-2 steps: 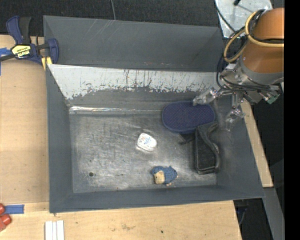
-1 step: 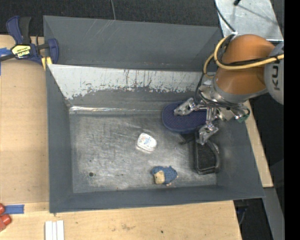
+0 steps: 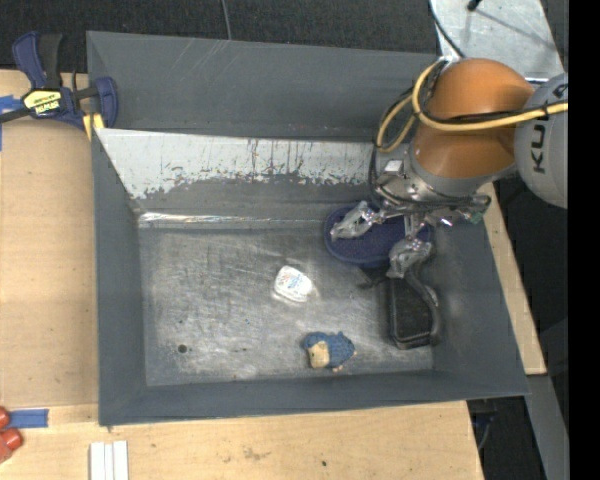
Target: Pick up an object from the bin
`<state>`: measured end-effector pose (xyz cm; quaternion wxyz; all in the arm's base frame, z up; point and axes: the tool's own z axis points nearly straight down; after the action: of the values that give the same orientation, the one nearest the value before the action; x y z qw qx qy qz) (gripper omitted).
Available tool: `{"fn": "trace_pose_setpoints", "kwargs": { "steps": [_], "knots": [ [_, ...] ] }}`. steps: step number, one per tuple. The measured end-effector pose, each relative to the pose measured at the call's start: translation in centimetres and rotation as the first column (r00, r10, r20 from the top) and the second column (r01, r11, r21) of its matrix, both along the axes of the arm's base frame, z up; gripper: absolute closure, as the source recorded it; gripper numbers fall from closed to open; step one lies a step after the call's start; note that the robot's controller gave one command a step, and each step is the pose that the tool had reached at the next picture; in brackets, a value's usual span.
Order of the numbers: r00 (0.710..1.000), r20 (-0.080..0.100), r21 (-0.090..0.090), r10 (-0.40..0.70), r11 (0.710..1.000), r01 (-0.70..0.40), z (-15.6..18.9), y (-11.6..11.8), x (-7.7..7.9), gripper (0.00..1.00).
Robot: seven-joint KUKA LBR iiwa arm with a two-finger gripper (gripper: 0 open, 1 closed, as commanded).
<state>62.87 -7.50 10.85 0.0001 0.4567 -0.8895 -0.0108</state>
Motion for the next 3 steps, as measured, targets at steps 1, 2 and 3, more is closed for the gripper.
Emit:
{"fn": "trace_pose_setpoints", "kwargs": {
  "steps": [1,2,3],
  "knots": [
    [1.0,0.016,-0.015,-0.001,1.0,0.001,-0.2,-1.0,0.1,1.0],
    [0.996,0.033,-0.011,0.086,0.996,-0.085,-2.2,-1.3,-2.1,1.0],
    [0.996,0.027,-0.009,0.086,0.996,-0.086,-2.5,-1.1,-2.2,0.0]
  ]
}}
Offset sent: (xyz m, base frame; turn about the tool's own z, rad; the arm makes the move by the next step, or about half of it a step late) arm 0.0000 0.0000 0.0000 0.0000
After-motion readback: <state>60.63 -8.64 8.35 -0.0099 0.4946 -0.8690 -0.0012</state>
